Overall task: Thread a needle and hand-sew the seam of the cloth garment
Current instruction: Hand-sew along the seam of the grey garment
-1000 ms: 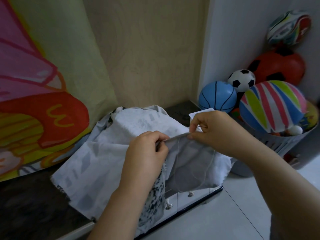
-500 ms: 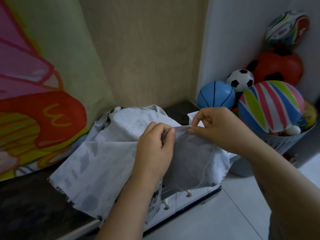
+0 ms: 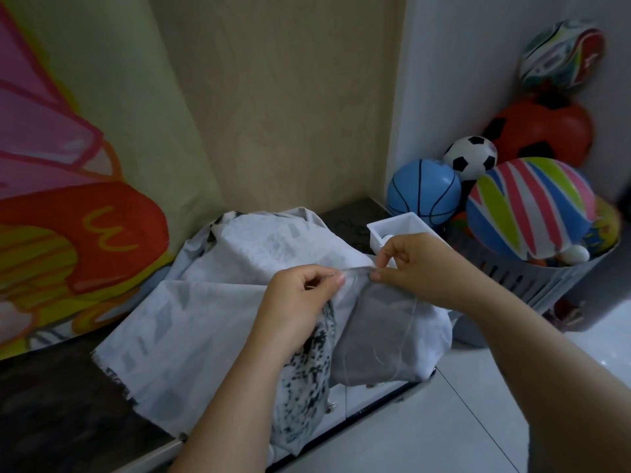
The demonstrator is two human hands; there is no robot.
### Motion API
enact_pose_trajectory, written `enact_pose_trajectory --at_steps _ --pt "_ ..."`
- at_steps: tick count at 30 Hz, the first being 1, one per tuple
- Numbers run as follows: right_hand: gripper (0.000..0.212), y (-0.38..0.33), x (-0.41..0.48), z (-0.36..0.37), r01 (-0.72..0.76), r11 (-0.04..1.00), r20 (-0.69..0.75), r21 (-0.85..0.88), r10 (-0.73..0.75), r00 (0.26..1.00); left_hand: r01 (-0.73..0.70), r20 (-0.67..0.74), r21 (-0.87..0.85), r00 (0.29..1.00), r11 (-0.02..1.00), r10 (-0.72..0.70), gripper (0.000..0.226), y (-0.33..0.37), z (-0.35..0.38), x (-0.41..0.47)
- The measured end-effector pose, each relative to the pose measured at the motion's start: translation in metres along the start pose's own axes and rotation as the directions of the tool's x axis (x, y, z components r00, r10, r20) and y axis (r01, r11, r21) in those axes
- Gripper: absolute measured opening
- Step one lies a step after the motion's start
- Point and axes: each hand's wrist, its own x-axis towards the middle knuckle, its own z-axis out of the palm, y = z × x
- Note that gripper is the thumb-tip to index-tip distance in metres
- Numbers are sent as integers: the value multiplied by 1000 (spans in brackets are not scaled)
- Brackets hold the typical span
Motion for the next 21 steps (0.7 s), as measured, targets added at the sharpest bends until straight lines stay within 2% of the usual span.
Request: enact_pose_trajectory --at_steps 2,6,7,11,12,17,21 --pt "23 -5 -3 -2 -6 1000 -17 14 6 1000 58 2 -23 998 998 -58 15 -2 -2 1" --pt "18 -30 -16 -14 67 987 -126 143 -49 991 136 12 -84 991 987 -136 13 -2 -7 2" --pt "19 -35 -19 -14 80 991 -108 110 -68 992 140 14 -85 990 986 -139 14 -2 -8 3" --pt "15 -42 -27 1 22 1000 191 -13 -19 981 150 -5 -50 989 987 -150 14 -2 -8 3" --pt "13 -42 -27 5 12 999 218 -33 -5 976 153 -6 -44 988 987 -153 14 -3 -8 3" --pt "15 -39 -23 10 -19 988 136 -153 40 990 185 -12 -35 983 982 -185 13 -5 -9 4" --pt "17 -37 -21 10 -33 993 122 -117 47 991 192 -28 -63 981 979 -194 15 -9 -8 7"
